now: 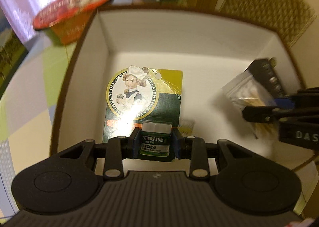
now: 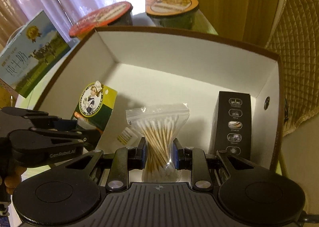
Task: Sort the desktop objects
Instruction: 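Carry the lip salve card and swab bag over the brown box with both grippers, then open both grippers to drop the card and swab bag into the box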
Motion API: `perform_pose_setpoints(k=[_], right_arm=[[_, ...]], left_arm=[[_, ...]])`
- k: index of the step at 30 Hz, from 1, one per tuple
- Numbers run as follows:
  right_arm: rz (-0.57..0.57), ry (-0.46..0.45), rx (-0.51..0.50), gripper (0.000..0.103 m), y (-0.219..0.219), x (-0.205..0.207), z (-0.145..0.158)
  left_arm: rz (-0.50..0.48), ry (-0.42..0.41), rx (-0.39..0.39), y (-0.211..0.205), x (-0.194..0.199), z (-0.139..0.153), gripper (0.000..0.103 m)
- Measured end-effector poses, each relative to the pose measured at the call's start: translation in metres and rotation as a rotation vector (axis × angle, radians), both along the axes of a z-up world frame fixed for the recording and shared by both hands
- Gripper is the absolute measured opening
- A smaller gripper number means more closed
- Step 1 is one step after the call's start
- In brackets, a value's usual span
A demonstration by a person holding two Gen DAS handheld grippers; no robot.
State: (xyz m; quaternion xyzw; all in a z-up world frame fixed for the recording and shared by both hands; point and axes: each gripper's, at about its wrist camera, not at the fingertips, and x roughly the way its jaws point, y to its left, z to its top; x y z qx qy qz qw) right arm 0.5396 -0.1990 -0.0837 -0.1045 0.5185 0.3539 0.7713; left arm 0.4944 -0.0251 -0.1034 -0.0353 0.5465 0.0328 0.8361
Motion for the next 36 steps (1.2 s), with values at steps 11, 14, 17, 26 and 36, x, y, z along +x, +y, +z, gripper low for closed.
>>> perform_pose_setpoints(k=[11,14,17,26,36], right_arm=[[0.013,0.002,-0.04,0.022,0.003,0.0,-0.007],[0.018,-0.003,-0.047,0.022,0.004,-0.001,-0.007],[0.034,-0.016,-0.059,0.022,0.008,-0.002,-0.008],[0.09,-0.101,-0.078,0.076,0.004,-0.011,0.001],[0.11,-0.149,-0.085,0.098,-0.009,-0.024,0.016]], left_arm=[[0.005,0.069,0.036,0.006,0.008,-0.021,0.035],[0.003,0.067,0.046,0.007,0.007,-0.02,0.041],[0.0,0.06,0.047,0.007,0.003,-0.017,0.047],[-0.019,0.036,0.074,0.005,0.0,-0.008,0.07],[-0.043,0.018,0.077,0.002,-0.014,0.007,0.083]])
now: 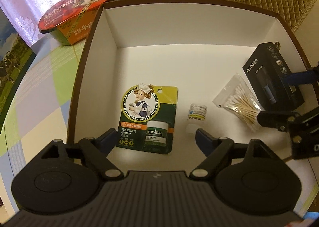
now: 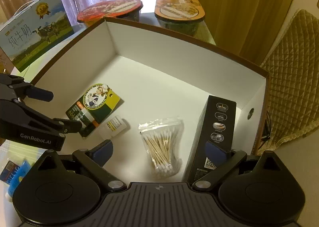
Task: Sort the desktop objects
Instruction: 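Open both grippers to drop the card and swab bag into the box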
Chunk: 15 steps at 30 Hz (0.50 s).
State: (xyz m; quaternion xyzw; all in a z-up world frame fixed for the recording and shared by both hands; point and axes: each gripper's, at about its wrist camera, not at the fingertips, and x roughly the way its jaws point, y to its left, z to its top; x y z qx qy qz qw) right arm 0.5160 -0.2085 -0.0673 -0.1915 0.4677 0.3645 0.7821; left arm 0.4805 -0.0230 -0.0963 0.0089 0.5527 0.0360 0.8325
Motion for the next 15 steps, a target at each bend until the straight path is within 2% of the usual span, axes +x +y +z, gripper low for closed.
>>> perform_pose_setpoints(k=[2,15], right_arm=[[-0.008,-0.009,0.01,0.101,-0.003,-0.002,0.004],[-0.056,-0.035,0.045,0.101,-0.023,-0.013,0.024]], left_arm=[[0.006,0.002,0.0,0.0,-0.001,0.002,0.085],[0.05,-0.067,-0.006,-0.005,-0.027,0.033,0.093]])
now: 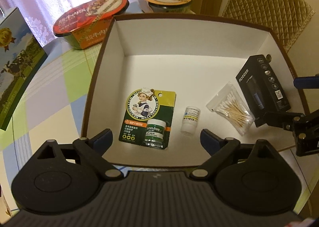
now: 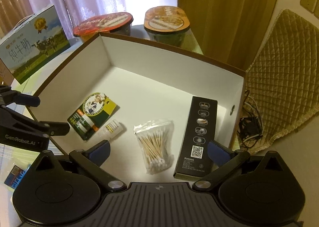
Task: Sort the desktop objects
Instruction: 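Open both grippers to drop the card and swab bag into the box, then withdraw both grippers from the brown box toward the loose items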
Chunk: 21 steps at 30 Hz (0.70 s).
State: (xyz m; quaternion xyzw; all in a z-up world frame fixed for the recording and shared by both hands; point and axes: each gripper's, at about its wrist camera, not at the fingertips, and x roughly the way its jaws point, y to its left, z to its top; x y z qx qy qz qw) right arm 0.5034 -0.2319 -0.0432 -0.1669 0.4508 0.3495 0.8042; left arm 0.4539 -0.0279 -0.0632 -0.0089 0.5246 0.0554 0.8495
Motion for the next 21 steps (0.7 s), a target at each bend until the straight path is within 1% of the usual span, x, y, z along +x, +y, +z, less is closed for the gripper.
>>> perform_pose_setpoints(k=[8,15,21], right_arm=[[-0.008,-0.009,0.019,0.101,-0.009,-0.009,0.006],[-0.004,-0.017,0.042,0.101,-0.016,-0.024,0.013],[0.01,-0.031,0.071,0.101,-0.024,-0.041,0.023]], left_arm=[[0.017,-0.042,0.016,-0.002,-0.017,0.019,0.094],[0.042,-0.082,0.012,-0.001,-0.038,0.035,0.095],[0.056,-0.098,0.0,0.0,-0.061,0.042,0.095]])
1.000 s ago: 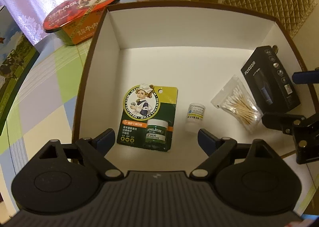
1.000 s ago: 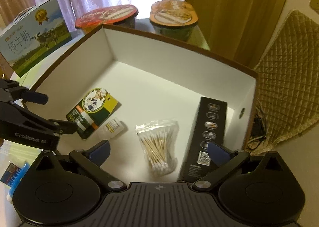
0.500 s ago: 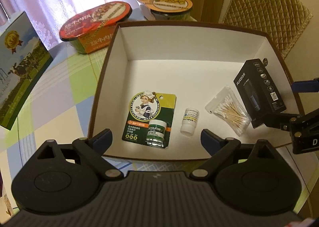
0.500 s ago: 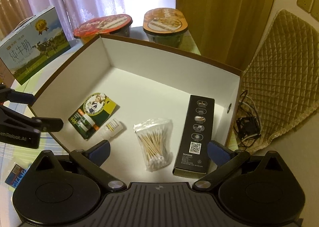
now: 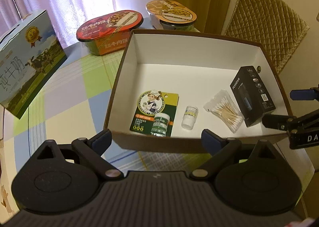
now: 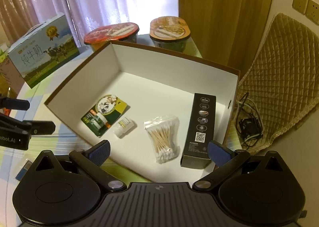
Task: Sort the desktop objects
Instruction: 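Withdraw both grippers from the brown box toward the loose items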
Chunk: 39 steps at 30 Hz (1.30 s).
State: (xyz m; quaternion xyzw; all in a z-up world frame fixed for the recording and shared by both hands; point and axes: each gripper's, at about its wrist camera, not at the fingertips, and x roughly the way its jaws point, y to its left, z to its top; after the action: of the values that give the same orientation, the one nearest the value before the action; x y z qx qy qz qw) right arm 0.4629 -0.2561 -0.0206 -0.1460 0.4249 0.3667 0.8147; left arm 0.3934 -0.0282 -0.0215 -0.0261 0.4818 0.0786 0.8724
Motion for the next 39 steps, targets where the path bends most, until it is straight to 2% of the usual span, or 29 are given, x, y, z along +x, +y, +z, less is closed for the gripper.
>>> perform_pose_setpoints(k=[19,28,39], right_arm=[[0.052,-0.04,0.046,0.101,-0.017,-0.055,0.018],[0.066,-0.046,0.055,0.101,-0.027,-0.073,0.021],[0.086,-0.02,0.033,0.101,-0.033,-0.093,0.011]], left_arm=[[0.057,-0.096,0.019,-0.011,-0.083,0.039,0.095],[0.075,-0.116,0.034,-0.018,-0.111,0.045,0.095],[0.106,-0.101,0.028,-0.019,-0.144,0.037,0.095]])
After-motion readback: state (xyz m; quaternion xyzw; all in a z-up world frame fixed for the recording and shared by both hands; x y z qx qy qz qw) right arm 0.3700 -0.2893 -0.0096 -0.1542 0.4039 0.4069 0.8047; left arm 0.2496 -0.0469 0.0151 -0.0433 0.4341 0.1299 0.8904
